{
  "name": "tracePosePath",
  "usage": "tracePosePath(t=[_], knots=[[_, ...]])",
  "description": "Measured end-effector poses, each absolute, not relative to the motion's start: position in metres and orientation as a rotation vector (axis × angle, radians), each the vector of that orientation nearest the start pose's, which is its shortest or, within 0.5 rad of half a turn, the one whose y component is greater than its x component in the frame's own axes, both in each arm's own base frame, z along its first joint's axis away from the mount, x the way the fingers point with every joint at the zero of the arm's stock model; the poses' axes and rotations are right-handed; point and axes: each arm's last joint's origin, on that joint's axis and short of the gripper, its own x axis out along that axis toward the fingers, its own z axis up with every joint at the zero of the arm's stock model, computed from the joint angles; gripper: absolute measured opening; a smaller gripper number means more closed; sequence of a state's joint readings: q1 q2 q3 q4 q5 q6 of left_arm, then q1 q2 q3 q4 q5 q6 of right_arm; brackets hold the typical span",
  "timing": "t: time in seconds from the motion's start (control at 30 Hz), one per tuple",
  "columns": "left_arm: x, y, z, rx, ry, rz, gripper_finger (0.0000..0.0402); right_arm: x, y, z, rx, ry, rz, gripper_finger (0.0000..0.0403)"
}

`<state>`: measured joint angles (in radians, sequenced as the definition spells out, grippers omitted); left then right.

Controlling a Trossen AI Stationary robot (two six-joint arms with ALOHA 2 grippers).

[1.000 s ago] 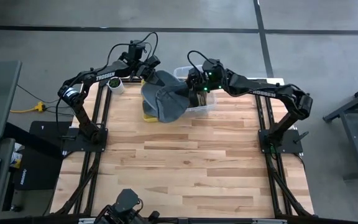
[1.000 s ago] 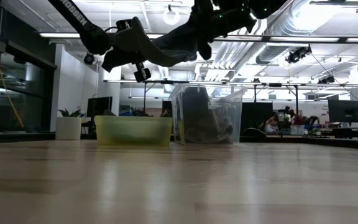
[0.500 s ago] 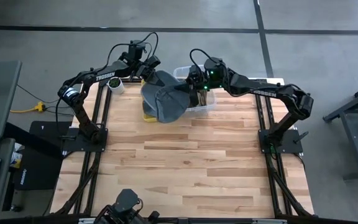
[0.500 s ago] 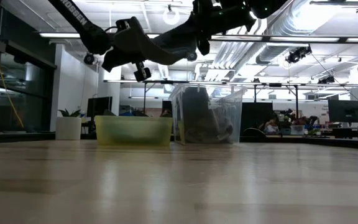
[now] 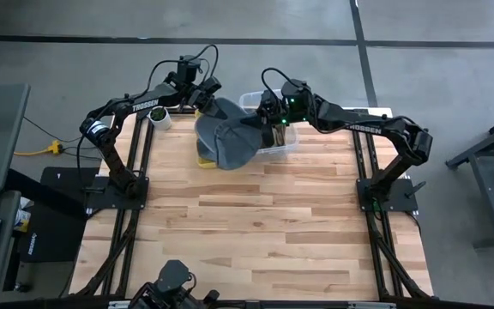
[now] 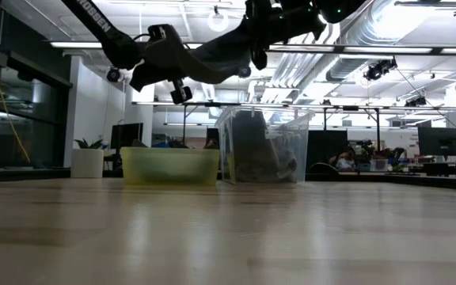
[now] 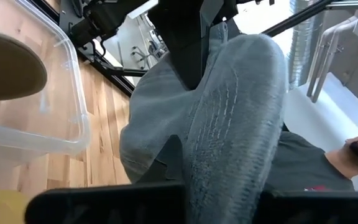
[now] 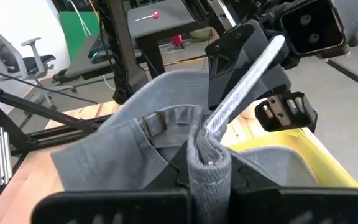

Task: Pick & Place hat
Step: Put the blue cap into the yellow bin

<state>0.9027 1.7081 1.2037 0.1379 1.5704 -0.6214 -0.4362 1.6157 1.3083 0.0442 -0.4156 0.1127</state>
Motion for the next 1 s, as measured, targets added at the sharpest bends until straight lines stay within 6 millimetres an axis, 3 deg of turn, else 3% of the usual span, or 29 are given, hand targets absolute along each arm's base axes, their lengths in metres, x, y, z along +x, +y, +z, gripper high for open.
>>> tracePosePath(t=[0.13, 0.4, 0.5, 0.7, 1.0], knots=[[0.248, 0.267, 0.275, -0.939, 0.325, -0.608, 0.0048, 0.344, -0.147, 0.324, 0.23, 0.255, -0.034, 0.0005], [0.245, 0.269, 0.276, -0.931, 0.318, -0.602, 0.0179, 0.343, -0.147, 0.32, 0.238, 0.297, -0.058, 0.0005], [0.241, 0.275, 0.279, -0.95, 0.315, -0.584, 0.021, 0.342, -0.147, 0.322, 0.238, 0.293, -0.062, 0.0005], [0.224, 0.294, 0.297, -0.936, 0.274, -0.525, 0.0212, 0.337, -0.146, 0.325, 0.238, 0.305, -0.091, 0.0005], [0.202, 0.313, 0.361, -0.744, 0.171, -0.436, 0.0202, 0.342, -0.137, 0.33, 0.316, 0.253, -0.24, 0.0005]])
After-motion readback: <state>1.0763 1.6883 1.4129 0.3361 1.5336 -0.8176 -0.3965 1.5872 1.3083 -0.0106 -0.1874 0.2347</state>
